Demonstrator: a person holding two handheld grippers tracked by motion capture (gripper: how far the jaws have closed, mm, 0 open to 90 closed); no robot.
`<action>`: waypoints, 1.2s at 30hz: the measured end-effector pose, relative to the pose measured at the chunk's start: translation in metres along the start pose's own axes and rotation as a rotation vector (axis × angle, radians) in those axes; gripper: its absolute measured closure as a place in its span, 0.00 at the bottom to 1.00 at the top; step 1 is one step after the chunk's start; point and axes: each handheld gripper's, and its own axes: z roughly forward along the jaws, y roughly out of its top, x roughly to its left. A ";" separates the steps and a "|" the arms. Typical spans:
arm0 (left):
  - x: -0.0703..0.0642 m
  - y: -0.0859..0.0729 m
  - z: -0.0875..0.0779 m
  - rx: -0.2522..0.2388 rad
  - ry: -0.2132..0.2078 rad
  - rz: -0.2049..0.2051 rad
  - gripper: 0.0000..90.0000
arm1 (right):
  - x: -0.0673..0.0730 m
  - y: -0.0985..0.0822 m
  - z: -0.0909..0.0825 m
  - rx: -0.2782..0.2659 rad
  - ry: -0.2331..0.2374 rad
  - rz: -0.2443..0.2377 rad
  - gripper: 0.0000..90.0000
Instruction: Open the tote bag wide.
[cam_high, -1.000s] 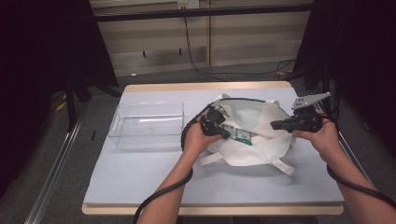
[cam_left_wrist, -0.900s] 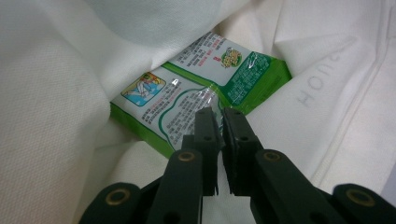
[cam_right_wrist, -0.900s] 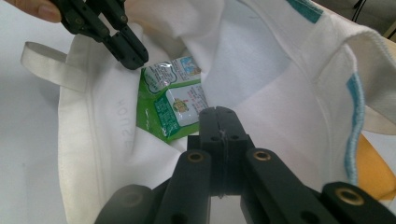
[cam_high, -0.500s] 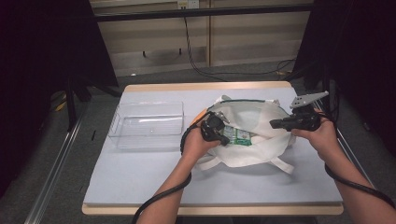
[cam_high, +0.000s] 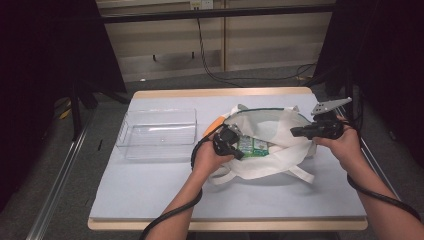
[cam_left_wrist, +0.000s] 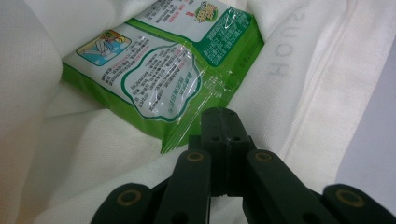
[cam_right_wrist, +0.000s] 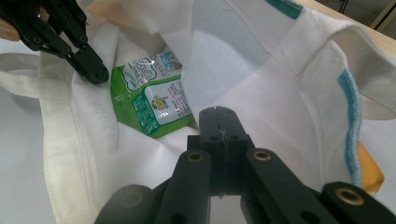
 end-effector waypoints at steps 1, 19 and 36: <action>0.000 0.000 0.000 0.004 -0.001 0.004 1.00 | -0.001 0.000 0.000 0.002 0.001 0.001 1.00; -0.004 -0.007 0.003 -0.007 -0.001 -0.003 1.00 | -0.011 -0.012 0.002 0.007 -0.030 0.036 1.00; -0.007 -0.014 0.004 -0.017 0.013 -0.001 1.00 | -0.018 -0.018 0.004 0.006 -0.045 0.057 1.00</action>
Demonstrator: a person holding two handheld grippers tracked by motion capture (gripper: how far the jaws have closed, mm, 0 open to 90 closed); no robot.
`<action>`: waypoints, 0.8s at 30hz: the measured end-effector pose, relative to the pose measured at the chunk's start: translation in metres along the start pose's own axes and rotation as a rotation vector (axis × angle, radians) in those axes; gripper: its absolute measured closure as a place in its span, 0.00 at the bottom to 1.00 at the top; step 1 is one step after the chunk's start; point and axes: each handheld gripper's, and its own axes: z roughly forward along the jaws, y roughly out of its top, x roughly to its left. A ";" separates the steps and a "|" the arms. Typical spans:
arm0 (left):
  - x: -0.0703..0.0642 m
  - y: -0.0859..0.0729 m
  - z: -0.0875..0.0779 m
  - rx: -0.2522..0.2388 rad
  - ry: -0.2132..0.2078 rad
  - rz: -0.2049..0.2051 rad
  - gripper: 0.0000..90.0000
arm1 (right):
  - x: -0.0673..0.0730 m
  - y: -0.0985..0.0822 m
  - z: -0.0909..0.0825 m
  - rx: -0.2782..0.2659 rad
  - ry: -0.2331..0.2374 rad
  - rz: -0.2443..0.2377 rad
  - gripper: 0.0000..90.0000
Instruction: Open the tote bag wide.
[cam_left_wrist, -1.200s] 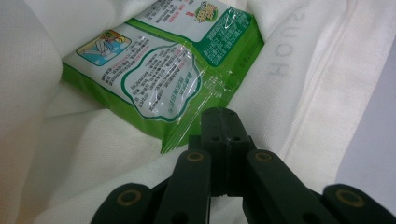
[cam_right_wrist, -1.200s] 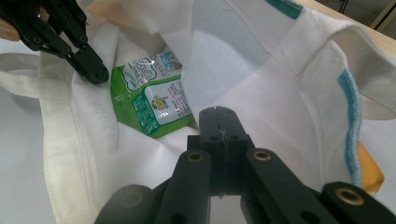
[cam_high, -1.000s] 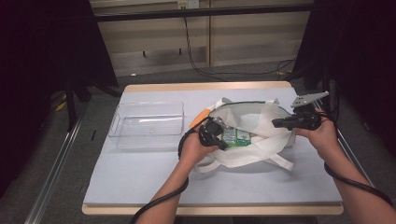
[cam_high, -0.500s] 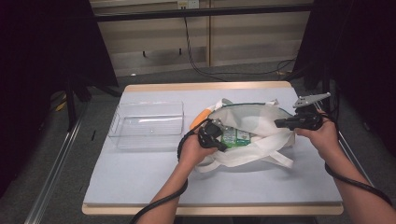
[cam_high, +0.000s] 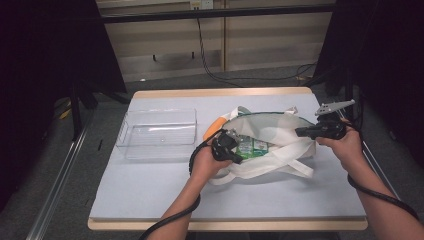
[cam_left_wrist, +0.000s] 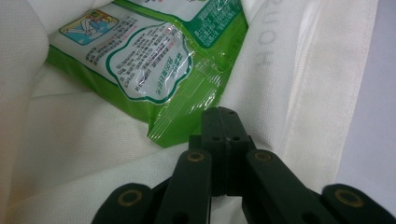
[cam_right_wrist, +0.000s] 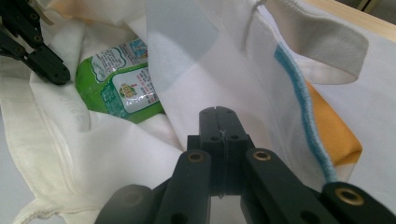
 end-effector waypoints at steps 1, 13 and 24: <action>0.000 0.000 0.000 0.005 0.001 -0.001 1.00 | 0.000 0.000 0.001 -0.001 0.007 -0.002 1.00; 0.000 -0.004 0.001 -0.001 0.000 0.000 1.00 | -0.004 -0.009 0.004 0.006 -0.004 0.025 1.00; -0.002 -0.005 0.002 -0.003 0.008 -0.001 1.00 | -0.009 -0.013 0.010 0.013 -0.010 0.036 1.00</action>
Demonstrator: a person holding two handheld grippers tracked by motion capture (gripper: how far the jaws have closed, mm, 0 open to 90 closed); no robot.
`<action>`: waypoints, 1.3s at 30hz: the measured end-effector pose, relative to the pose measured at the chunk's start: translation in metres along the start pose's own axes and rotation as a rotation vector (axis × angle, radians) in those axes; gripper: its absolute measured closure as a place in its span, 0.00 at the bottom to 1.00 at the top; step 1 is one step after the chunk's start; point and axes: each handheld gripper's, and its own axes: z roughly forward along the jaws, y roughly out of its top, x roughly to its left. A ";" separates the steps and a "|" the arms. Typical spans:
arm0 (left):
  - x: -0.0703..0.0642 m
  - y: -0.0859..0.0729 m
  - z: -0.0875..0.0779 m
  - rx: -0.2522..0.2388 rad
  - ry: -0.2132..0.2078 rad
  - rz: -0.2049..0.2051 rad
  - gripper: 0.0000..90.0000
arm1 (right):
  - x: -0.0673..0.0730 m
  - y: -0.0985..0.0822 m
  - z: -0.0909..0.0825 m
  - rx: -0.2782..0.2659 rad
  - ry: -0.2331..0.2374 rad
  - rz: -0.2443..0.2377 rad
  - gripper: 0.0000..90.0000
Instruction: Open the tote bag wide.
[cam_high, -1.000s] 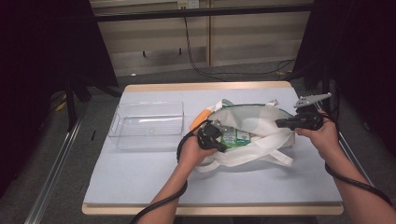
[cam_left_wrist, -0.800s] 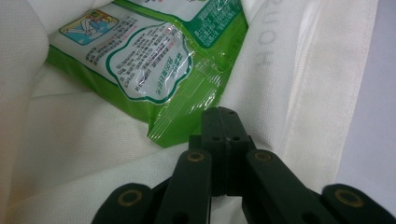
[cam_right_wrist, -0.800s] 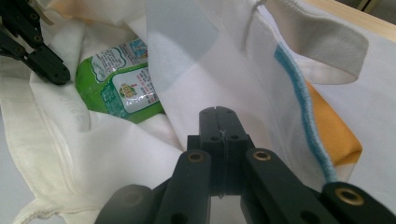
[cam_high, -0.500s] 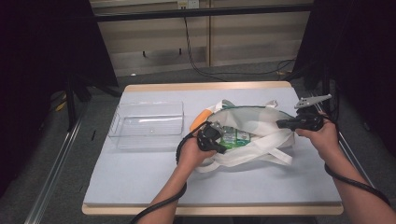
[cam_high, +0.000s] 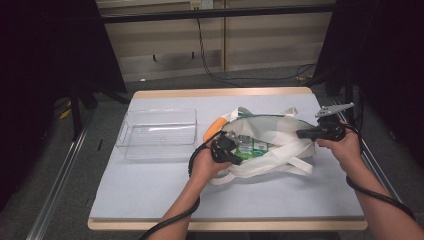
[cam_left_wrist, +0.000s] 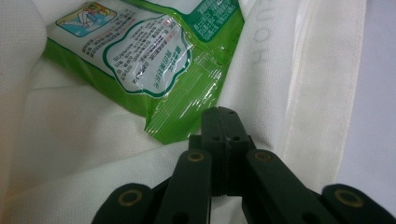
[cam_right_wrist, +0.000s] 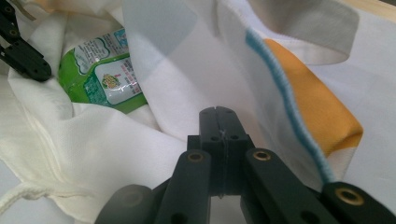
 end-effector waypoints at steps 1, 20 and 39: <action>0.000 0.000 0.001 -0.006 -0.003 -0.001 1.00 | 0.000 -0.001 0.001 0.005 0.004 0.010 1.00; -0.001 0.003 -0.001 0.008 0.010 0.010 1.00 | 0.004 -0.003 -0.002 -0.013 0.013 0.003 1.00; 0.004 0.017 -0.018 0.007 0.078 -0.018 0.82 | 0.040 0.017 -0.010 -0.053 0.076 -0.103 1.00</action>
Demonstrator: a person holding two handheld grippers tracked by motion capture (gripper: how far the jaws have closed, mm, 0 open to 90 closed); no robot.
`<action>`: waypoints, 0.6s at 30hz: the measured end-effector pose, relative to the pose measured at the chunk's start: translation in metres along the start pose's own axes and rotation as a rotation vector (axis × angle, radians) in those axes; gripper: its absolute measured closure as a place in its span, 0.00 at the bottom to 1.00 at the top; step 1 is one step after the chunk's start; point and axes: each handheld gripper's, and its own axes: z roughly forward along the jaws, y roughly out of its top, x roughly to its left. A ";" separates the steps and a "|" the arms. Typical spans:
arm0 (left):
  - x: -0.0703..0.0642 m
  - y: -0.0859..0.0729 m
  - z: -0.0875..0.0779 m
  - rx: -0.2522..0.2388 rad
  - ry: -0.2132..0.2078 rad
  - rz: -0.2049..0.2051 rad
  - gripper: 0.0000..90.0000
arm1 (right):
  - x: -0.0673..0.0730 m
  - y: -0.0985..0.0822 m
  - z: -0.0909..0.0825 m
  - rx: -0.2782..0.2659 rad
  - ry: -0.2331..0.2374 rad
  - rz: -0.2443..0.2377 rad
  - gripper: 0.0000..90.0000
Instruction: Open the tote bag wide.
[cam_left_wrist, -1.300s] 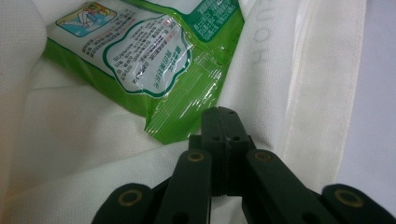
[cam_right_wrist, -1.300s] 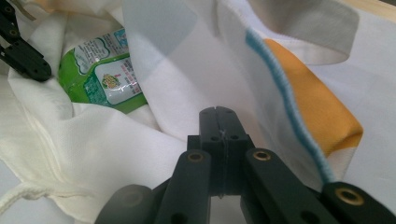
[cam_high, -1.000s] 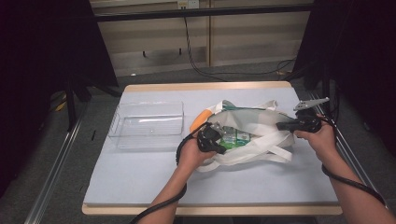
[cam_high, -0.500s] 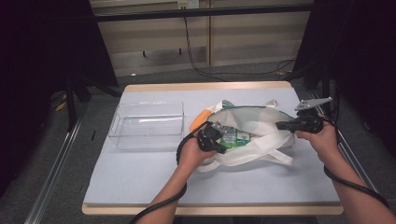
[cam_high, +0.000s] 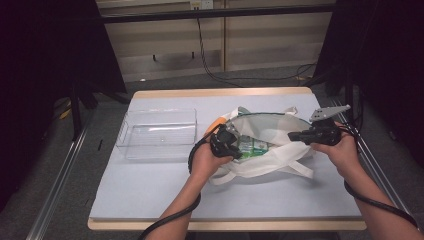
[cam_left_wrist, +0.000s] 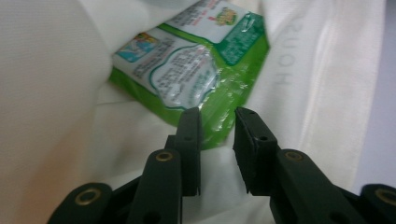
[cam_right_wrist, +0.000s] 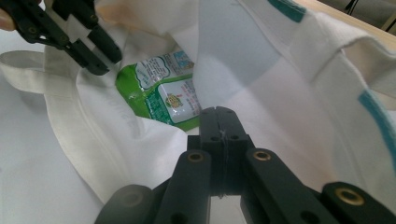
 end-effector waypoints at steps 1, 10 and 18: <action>0.000 0.000 0.002 -0.002 0.012 -0.007 0.83 | 0.000 0.000 0.000 0.000 0.000 -0.003 1.00; 0.008 -0.001 0.014 0.056 0.064 -0.001 0.72 | 0.000 -0.002 0.002 0.004 0.005 -0.004 1.00; 0.004 -0.002 0.025 0.104 0.029 0.012 0.84 | 0.000 -0.009 0.004 0.008 0.007 0.002 1.00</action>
